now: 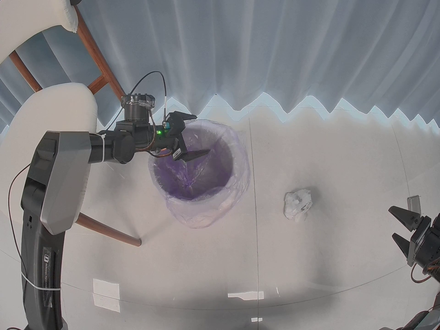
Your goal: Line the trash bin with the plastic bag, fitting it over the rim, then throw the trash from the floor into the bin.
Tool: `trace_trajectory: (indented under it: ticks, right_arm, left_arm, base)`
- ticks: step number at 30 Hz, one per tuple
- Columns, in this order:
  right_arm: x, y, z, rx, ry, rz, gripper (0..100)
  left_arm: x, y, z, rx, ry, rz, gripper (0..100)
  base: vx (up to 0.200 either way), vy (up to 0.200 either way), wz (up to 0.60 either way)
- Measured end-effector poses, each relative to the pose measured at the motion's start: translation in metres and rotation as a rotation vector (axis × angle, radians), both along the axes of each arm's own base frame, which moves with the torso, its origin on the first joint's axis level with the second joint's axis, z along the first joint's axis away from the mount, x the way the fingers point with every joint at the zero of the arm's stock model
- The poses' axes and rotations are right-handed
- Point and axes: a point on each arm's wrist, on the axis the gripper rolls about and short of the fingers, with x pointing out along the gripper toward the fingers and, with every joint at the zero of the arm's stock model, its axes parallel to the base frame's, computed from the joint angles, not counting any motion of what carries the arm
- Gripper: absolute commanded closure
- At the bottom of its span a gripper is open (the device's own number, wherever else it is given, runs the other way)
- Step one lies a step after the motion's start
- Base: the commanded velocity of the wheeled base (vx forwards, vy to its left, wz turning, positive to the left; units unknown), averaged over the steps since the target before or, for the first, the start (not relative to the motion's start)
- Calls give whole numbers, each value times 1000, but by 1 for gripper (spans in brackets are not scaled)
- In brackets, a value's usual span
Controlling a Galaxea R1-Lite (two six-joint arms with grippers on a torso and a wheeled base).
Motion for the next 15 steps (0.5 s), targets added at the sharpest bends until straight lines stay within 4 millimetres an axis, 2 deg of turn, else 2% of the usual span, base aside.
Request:
trace_trajectory:
  ticks: [4, 10, 13, 15]
  right_arm:
    - [0, 0, 0, 1, 2, 5, 0]
    - [0, 1, -1, 3, 8, 14, 0]
    - [-1, 1, -2, 3, 9, 16, 0]
    - [-1, 1, -2, 1, 9, 24, 0]
  left_arm:
    - [8, 1, -2, -74, -46, 29, 0]
    - [13, 3, -9, -106, -25, 59, 0]
    - [11, 2, -4, -123, -17, 61, 0]
    - [8, 1, 6, -142, -20, 59, 0]
  base:
    - [0, 0, 0]
    - [0, 0, 0]
    - [0, 0, 0]
    - [0, 0, 0]
